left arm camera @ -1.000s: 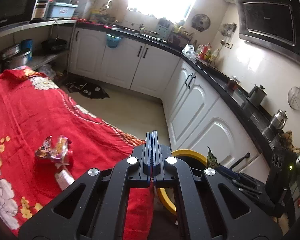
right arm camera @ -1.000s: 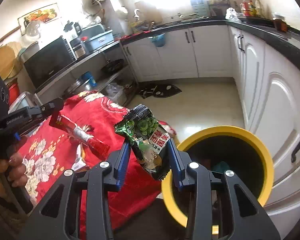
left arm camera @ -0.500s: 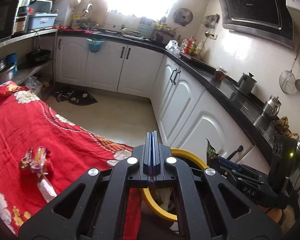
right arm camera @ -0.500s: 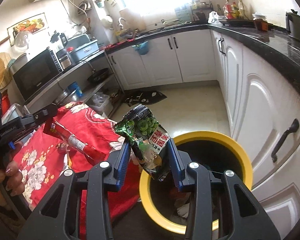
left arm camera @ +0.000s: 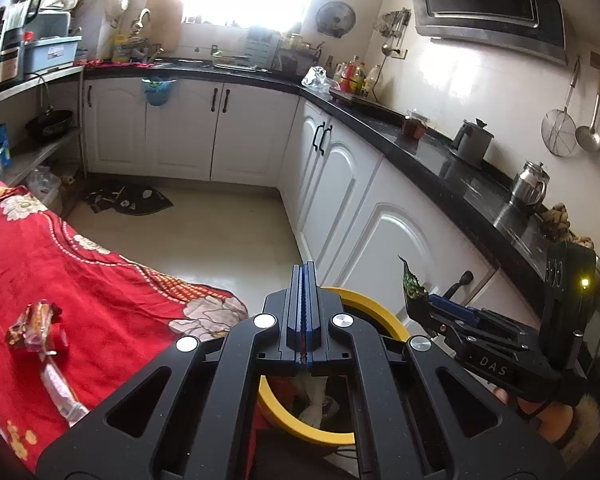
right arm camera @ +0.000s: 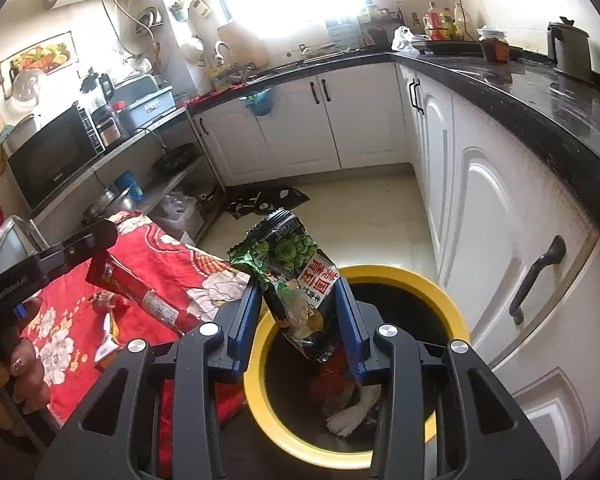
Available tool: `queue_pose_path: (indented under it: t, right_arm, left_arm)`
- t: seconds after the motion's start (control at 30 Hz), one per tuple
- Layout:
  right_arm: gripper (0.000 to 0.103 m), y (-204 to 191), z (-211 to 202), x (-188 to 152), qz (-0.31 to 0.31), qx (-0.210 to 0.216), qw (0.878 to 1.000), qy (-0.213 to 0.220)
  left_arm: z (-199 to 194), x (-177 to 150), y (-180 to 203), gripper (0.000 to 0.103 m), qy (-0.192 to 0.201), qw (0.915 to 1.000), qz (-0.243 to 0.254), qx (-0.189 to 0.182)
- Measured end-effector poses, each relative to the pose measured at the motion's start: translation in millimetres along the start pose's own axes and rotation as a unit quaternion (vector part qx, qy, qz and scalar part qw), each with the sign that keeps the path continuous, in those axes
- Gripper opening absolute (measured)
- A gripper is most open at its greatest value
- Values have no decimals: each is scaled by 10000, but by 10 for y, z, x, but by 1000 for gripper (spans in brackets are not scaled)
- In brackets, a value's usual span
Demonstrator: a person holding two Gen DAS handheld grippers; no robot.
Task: Collect trash
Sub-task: 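Carry the red wrapper and green snack bag in both grippers over the bin, then open both grippers to drop the wrapper and snack bag into the bin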
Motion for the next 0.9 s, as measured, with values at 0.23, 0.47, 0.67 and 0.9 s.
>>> queue_pose_path:
  t: [0.23, 0.47, 0.67, 0.9]
  right_arm:
    - [36, 172, 67, -56, 149, -113, 9998, -68]
    - [36, 340, 170, -143, 283, -223, 9991, -205]
    - [36, 432, 312, -257, 354, -298, 9981, -416]
    - [38, 519, 490, -411, 442, -355, 9960, -686]
  left_arm:
    - [167, -105, 76, 0, -125, 9999, 48, -81]
    - [336, -210, 108, 0, -251, 9996, 64, -80]
    - [478, -305, 113, 0, -384, 9992, 59, -93]
    - [636, -414, 110, 0, -535, 9985, 73, -82]
Point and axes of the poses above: each gripper's, at about its wrist camera, not at the fingertips, and z roughly the way its jaws point, y to its right, x to its top, the point moved 5 cm from there along z, roughly the way its jaws point, and after that the axes turned 2 degrees about -x, right-handed, at the moved point
